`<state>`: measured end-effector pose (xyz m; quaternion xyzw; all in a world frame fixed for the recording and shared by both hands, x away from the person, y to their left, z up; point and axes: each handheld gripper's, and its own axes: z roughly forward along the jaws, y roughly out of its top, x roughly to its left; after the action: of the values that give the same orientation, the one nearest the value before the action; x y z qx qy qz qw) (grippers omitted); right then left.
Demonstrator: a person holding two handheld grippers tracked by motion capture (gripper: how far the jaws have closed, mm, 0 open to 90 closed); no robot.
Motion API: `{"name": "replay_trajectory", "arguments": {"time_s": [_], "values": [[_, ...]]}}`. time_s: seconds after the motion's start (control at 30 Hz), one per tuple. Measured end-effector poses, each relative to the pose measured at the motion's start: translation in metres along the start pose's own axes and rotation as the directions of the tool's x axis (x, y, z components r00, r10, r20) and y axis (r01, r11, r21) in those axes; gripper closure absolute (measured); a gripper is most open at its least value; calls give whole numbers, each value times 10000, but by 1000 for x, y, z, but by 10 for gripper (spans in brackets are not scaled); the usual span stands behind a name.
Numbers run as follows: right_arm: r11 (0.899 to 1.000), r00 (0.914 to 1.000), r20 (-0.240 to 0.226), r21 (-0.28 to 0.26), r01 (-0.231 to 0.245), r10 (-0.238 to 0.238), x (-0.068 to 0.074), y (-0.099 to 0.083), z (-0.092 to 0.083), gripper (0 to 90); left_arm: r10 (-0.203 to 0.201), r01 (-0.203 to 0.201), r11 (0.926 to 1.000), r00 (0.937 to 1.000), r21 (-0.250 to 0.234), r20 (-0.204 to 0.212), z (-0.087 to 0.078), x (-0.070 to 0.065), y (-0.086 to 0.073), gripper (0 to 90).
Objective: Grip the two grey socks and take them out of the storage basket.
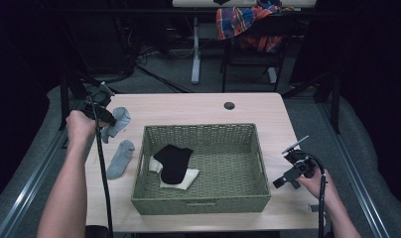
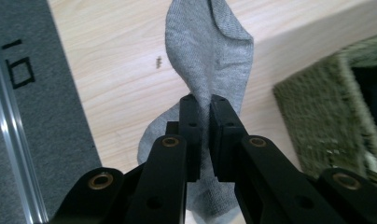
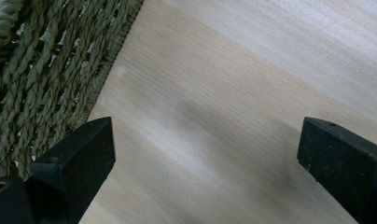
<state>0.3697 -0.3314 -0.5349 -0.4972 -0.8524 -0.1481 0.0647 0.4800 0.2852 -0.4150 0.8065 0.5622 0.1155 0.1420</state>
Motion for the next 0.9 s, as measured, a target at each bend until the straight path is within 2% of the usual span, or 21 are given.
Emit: {"name": "replay_trajectory", "arguments": {"time_s": [0.23,0.63,0.9], "values": [[10000,10000,-83,77,7,-6,1,0,0,38,-236,235,9996,9997,162,18,15,4,-15,849],[10000,9999,-126,50,-35,35,1,0,0,38,-375,363,9974,9991,617,178,43,4,-35,850],[9999,10000,-89,107,19,-19,1,0,-1,38,-584,539,9946,9971,884,490,63,2,-44,848]]}}
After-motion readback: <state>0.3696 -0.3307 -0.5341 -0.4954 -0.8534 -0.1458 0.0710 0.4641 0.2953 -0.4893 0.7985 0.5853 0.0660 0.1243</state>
